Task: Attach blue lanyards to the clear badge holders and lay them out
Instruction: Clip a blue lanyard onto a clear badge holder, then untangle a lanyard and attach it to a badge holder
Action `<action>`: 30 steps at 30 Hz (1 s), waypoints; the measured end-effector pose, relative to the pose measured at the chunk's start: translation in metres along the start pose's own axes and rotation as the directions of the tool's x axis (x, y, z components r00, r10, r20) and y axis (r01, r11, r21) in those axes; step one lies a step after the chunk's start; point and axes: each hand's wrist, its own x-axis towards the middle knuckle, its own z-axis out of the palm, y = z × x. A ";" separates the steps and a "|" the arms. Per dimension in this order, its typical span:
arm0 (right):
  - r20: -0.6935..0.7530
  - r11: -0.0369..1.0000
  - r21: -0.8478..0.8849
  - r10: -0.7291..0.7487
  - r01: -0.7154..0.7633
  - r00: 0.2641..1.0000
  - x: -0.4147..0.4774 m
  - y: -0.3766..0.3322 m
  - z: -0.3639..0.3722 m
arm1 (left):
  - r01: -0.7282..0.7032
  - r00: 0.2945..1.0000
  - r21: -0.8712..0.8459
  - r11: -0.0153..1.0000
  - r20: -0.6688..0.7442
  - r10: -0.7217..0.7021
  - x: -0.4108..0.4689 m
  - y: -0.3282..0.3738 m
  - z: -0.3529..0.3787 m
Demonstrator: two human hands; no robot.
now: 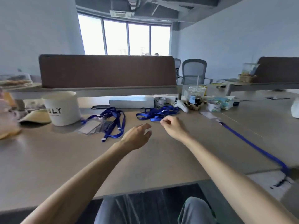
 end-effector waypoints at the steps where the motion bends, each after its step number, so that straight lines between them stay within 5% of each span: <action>1: 0.026 1.000 0.017 -0.017 0.017 1.000 0.007 -0.010 0.016 | 0.025 1.000 0.009 1.000 -0.006 -0.025 -0.006 -0.018 -0.007; 10: 0.174 0.982 0.105 -0.176 0.160 0.969 0.057 -0.073 0.141 | 0.267 0.945 -0.035 0.963 -0.188 -0.269 -0.029 -0.151 -0.052; 17: 0.131 0.951 0.000 -0.305 0.308 0.943 0.059 -0.076 0.184 | 0.526 0.845 -0.001 0.851 -0.120 -0.522 -0.002 -0.206 -0.066; 30: 0.175 0.948 -0.060 -0.298 0.312 0.938 0.059 -0.078 0.181 | 0.458 0.872 -0.165 0.873 -0.104 -0.478 0.011 -0.215 -0.076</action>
